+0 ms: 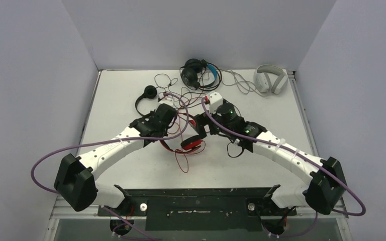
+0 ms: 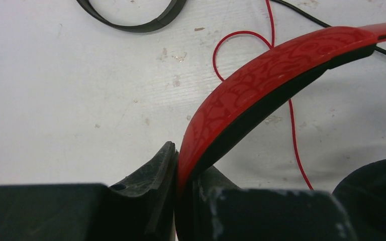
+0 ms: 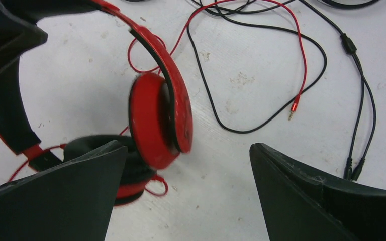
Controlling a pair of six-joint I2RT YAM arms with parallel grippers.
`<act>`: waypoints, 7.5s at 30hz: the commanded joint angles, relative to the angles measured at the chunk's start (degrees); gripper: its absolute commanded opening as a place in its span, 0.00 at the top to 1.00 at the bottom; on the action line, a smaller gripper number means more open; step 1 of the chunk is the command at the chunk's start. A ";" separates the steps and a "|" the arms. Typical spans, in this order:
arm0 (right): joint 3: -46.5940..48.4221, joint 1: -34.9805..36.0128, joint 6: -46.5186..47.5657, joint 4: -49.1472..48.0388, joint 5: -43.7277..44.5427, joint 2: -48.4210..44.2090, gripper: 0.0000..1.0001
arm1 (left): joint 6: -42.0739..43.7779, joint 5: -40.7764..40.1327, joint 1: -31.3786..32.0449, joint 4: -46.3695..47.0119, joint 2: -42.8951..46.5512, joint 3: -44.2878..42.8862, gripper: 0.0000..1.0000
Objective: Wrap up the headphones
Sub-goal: Pick up the headphones from the center of the board, then wrap the headphones cable around the headphones.
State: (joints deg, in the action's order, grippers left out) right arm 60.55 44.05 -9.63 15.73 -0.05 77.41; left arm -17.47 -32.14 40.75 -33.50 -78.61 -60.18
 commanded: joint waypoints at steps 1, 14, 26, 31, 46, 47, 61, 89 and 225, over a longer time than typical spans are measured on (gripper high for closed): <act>-7.81 -1.77 -1.06 -10.88 -2.59 -9.42 0.00 | -0.87 4.13 -4.93 2.47 5.52 -1.30 1.00; -41.68 -1.95 -2.60 -47.72 -3.31 -30.61 0.00 | -4.79 13.75 -13.16 -11.90 8.20 -21.87 1.00; -43.12 1.46 8.90 -76.95 -22.92 -13.48 0.01 | -14.51 33.80 -14.18 -12.98 6.52 -35.77 1.00; -37.16 8.02 21.52 -79.92 -22.58 -4.62 0.00 | -17.20 37.40 -14.51 -10.69 6.41 -35.82 1.00; -24.91 11.38 16.71 -88.63 -26.08 10.67 0.68 | -19.87 37.99 -15.36 -6.32 6.65 -30.79 1.00; -25.52 11.99 16.28 -86.31 -26.35 9.05 0.80 | -19.64 37.19 -15.73 -6.04 6.50 -30.40 1.00; -0.82 9.28 0.38 -17.74 -25.35 -7.14 1.00 | 5.67 8.83 -15.97 11.41 11.80 -10.33 1.00; 36.75 0.82 18.67 22.41 -18.56 8.74 1.00 | 12.93 22.14 -10.70 -5.83 2.39 -16.66 1.00; -11.28 3.60 -35.82 -69.75 -52.84 -0.65 0.89 | 6.03 -3.61 -11.87 14.61 6.82 -18.17 1.00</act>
State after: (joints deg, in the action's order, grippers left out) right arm 42.94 48.77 -50.13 -68.58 -56.21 80.20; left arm -18.04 -29.06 28.80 -29.87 -74.00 -81.21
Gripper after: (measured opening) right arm 0.111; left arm 0.099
